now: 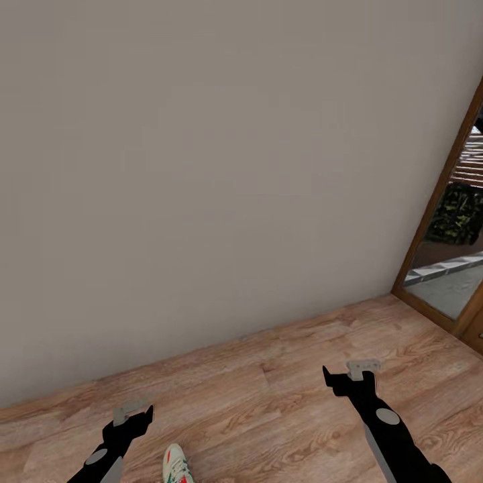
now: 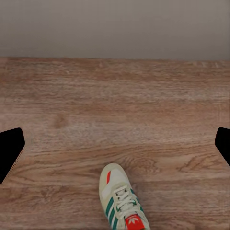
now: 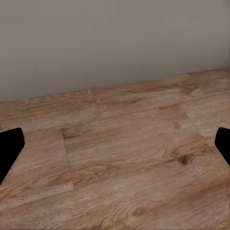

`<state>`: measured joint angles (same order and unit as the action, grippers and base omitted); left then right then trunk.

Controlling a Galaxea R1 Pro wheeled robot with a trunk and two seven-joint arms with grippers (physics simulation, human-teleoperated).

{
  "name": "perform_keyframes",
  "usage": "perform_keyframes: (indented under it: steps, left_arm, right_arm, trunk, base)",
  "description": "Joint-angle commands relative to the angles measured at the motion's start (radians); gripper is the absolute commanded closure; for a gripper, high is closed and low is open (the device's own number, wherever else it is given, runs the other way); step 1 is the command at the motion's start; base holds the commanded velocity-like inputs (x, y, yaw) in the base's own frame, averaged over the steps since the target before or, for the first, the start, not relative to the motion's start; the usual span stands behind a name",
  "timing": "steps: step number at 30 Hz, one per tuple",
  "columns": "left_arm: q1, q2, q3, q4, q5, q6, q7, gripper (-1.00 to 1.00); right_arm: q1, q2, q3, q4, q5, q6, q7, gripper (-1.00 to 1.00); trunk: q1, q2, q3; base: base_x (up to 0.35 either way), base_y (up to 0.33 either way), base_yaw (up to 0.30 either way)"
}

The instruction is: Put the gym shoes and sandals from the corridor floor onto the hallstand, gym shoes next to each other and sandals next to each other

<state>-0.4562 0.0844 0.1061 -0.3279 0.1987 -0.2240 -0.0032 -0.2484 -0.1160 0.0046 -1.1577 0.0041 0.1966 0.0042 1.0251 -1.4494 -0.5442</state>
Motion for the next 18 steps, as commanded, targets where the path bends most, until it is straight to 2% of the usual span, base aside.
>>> perform_keyframes:
  steps: [1,8,14,18]
  left_arm:
    - [-0.001,0.000,-0.002,0.001,0.008,-0.003,0.000,-1.00]
    - [-0.001,-0.001,-0.002,0.001,0.008,-0.003,-0.001,-1.00]
    - [-0.001,-0.001,-0.002,0.000,0.008,-0.003,0.000,-1.00]
    - [-0.001,0.000,-0.002,-0.001,0.009,-0.003,0.000,-1.00]
  right_arm:
    - [0.000,-0.001,0.000,-0.002,0.000,0.006,0.000,-1.00]
    - [0.000,-0.001,0.000,-0.002,0.000,0.006,0.000,-1.00]
    - [0.000,-0.001,0.000,-0.002,0.000,0.006,0.000,-1.00]
    - [0.000,-0.001,0.000,-0.002,0.000,0.006,0.000,-1.00]
  trunk:
    - [0.000,-0.001,-0.002]
    - [0.000,-0.001,-0.005]
    - [0.000,-0.001,-0.006]
    - [0.000,-0.001,-0.006]
  base:
    - [0.000,0.000,0.273]
    - [0.000,0.000,0.226]
    - [0.000,-0.003,0.059]
    - [0.000,-0.103,0.015]
